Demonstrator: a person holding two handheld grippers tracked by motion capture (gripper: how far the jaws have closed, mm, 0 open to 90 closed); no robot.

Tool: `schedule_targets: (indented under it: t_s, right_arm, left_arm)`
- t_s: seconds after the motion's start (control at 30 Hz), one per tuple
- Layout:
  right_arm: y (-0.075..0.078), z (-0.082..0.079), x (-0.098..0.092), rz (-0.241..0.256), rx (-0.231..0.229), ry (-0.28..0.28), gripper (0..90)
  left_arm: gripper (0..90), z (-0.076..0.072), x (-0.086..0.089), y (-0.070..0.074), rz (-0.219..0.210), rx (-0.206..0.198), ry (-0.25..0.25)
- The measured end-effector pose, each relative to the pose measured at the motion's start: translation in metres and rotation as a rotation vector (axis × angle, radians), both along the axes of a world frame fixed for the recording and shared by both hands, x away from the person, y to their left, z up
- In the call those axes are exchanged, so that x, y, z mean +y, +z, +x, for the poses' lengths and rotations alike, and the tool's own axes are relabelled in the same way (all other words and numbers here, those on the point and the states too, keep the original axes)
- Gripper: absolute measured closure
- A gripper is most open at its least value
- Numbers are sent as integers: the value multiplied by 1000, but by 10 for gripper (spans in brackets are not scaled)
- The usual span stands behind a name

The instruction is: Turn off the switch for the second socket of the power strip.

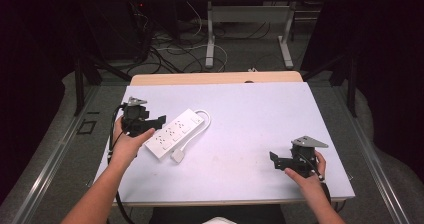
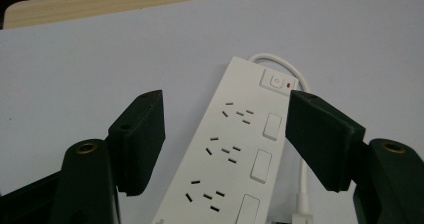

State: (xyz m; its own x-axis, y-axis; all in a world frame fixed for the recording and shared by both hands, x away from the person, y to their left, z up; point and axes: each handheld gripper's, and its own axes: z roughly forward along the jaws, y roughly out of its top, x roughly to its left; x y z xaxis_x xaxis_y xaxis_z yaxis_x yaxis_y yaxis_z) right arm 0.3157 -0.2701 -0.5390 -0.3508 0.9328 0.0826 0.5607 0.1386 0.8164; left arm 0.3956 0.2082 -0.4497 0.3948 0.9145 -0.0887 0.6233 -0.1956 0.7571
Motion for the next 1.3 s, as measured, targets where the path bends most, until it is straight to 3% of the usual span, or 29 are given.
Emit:
schedule_targets:
  t_s: [0.43,0.47,0.63,0.7,1.1,1.3]
  right_arm:
    - [-1,0,0,4,9,-2,59]
    - [-1,0,0,5,8,1,60]
    - [-1,0,0,4,7,4,63]
    - [-1,0,0,3,7,7,65]
    - [-2,0,0,1,10,13,68]
    - [-2,0,0,-1,11,16,68]
  left_arm:
    - [355,13,-15,-7,3,54,-23]
    - [359,14,-15,-7,25,62,-28]
    - [376,17,-18,-8,13,86,-27]
    - [386,19,-19,-9,0,127,-29]
    - [421,27,-25,-16,-25,244,-38]
    - [450,29,-27,-18,-18,276,-43]
